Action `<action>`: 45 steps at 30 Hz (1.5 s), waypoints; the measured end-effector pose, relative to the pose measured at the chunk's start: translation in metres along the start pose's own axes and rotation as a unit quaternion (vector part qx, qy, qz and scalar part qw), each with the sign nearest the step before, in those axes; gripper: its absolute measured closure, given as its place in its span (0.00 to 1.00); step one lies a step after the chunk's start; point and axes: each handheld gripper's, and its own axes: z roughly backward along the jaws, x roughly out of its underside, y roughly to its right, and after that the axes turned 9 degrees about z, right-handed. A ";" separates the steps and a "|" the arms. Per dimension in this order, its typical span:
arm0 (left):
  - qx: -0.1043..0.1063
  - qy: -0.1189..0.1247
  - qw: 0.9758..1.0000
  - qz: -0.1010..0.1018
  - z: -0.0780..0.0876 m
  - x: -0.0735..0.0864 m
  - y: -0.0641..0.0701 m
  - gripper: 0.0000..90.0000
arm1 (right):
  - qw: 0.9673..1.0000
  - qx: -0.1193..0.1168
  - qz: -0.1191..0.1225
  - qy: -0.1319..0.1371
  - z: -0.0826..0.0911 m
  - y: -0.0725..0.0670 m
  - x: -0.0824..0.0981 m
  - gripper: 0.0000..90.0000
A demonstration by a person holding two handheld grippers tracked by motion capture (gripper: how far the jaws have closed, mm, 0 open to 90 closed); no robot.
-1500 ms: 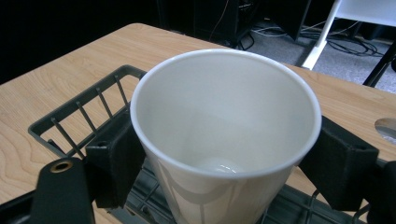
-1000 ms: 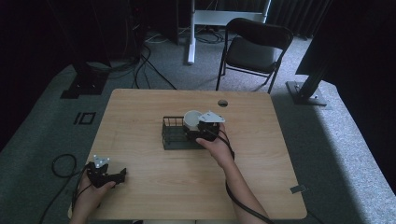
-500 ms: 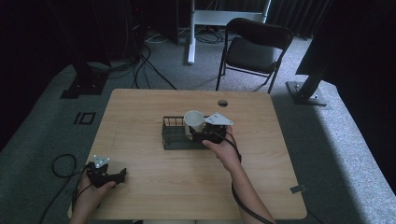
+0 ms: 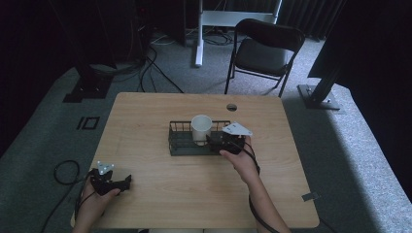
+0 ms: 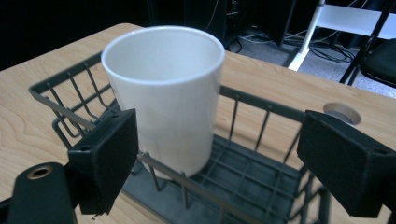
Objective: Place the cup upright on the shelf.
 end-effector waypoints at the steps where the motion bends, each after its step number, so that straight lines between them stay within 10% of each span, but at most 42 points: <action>1: 0.000 0.000 1.000 0.000 0.000 0.000 0.000 0.03 | 1.000 0.000 0.002 -0.002 0.002 0.001 0.002 0.14; 45: 0.000 0.000 1.000 0.000 0.000 0.000 0.000 0.03 | 0.996 0.045 -0.035 -0.066 0.057 0.052 0.092 0.14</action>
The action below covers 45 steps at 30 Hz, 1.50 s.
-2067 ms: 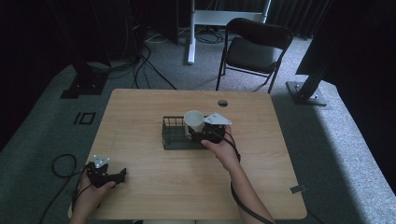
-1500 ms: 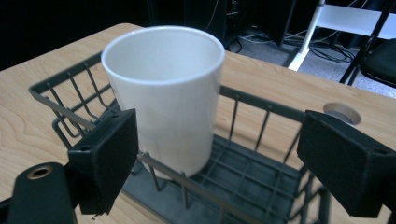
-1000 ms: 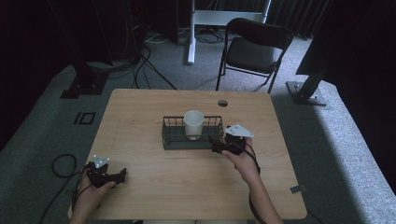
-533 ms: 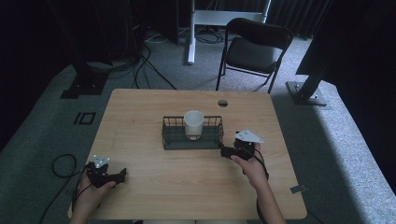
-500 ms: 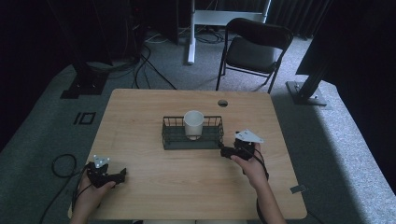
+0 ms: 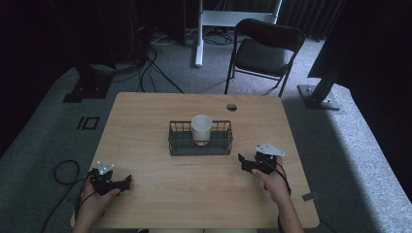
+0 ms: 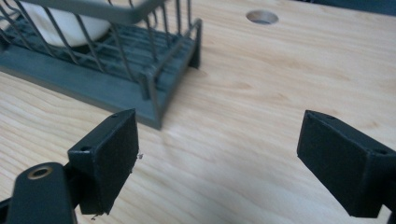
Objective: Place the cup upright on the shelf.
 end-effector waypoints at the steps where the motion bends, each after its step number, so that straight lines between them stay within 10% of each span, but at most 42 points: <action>1: 0.000 0.000 1.000 0.000 0.000 0.000 0.000 0.03 | 1.000 0.000 0.000 0.000 0.000 0.000 0.000 0.14; 27: 0.000 0.000 1.000 0.000 0.000 0.000 0.000 0.03 | 0.993 0.059 -0.060 -0.084 0.024 0.043 0.051 0.14; 45: 0.000 0.000 1.000 0.000 0.000 0.000 0.000 0.03 | 0.994 0.000 -0.010 -0.106 0.027 0.045 0.068 0.13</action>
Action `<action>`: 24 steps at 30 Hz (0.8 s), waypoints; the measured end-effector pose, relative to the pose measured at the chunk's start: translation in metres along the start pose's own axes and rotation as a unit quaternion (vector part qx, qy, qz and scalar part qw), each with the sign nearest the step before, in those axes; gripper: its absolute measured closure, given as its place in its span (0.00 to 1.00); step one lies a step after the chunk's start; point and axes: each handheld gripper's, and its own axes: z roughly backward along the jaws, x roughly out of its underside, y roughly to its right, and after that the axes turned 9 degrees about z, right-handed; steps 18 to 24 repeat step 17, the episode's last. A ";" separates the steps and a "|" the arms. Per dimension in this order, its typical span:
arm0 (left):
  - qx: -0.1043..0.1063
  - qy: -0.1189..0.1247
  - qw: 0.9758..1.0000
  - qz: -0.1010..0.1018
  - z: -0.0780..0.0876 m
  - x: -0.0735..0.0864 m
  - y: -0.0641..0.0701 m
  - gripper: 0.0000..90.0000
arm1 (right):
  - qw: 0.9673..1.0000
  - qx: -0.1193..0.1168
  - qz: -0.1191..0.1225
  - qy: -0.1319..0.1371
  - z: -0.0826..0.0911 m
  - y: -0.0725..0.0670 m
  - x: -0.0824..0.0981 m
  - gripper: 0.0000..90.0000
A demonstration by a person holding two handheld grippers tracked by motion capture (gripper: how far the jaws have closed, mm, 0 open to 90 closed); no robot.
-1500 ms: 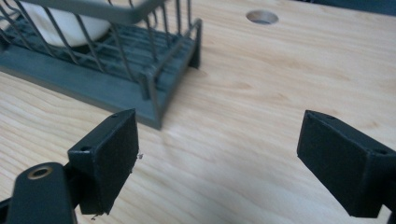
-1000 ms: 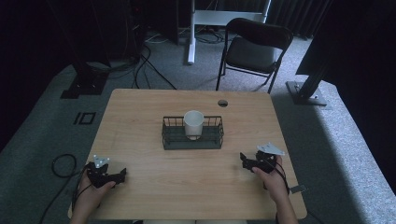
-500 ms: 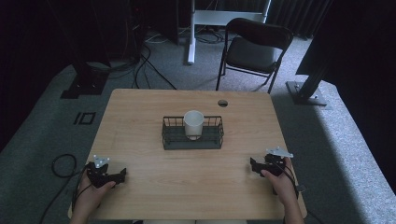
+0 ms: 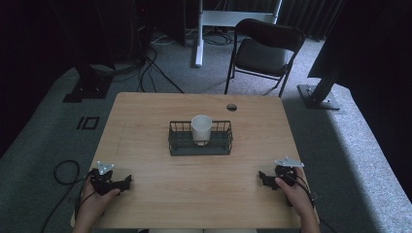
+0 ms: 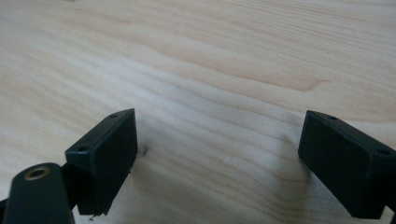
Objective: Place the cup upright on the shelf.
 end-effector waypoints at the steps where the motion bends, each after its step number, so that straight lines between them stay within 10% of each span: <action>1: 0.000 0.000 1.000 0.000 0.000 0.000 0.000 0.03 | 1.000 -0.005 0.003 -0.001 0.000 0.000 0.000 0.13; 24: 0.000 0.000 1.000 0.000 0.000 0.000 0.000 0.03 | 1.000 -0.013 0.009 0.002 0.003 0.001 0.003 0.13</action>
